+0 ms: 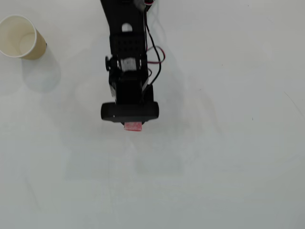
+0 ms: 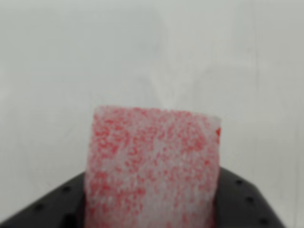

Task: Pick up the cube and drop it in the cup.

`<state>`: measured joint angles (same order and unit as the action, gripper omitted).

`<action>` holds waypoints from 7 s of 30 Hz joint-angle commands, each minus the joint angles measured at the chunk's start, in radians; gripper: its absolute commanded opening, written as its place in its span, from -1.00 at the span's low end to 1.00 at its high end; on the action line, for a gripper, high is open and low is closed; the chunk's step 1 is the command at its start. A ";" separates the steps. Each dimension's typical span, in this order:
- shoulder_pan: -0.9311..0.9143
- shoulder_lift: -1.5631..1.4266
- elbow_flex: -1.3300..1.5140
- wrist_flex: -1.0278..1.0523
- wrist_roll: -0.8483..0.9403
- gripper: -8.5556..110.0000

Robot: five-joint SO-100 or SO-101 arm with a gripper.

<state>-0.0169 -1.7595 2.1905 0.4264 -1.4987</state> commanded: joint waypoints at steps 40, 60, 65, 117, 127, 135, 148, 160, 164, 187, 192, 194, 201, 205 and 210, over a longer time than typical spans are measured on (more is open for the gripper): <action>-0.526 -1.092 0.480 0.003 0.035 -0.78; -0.974 -1.218 0.497 -0.005 0.049 -0.78; -1.060 -1.249 0.515 -0.005 0.049 -0.78; -1.166 -1.200 0.591 0.104 0.060 -0.78; -1.111 -1.011 0.468 0.015 0.060 -0.78; -1.088 -0.916 0.399 -0.043 0.060 -0.78; -1.072 -0.856 0.330 -0.052 0.057 -0.78; -1.120 -0.847 0.305 -0.049 0.058 -0.78; -1.129 -0.848 0.299 -0.049 0.058 -0.78; -1.149 -0.874 0.324 -0.048 0.058 -0.78; -1.137 -0.877 0.327 -0.046 0.058 -0.71; -1.135 -0.877 0.330 -0.046 0.060 -0.67; -1.121 -0.879 0.331 -0.041 0.067 -0.41; -1.120 -0.879 0.331 -0.028 0.072 -0.22; -1.121 -0.879 0.331 -0.021 0.074 -0.20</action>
<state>-1.1382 -2.5863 2.6461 0.4096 -1.4358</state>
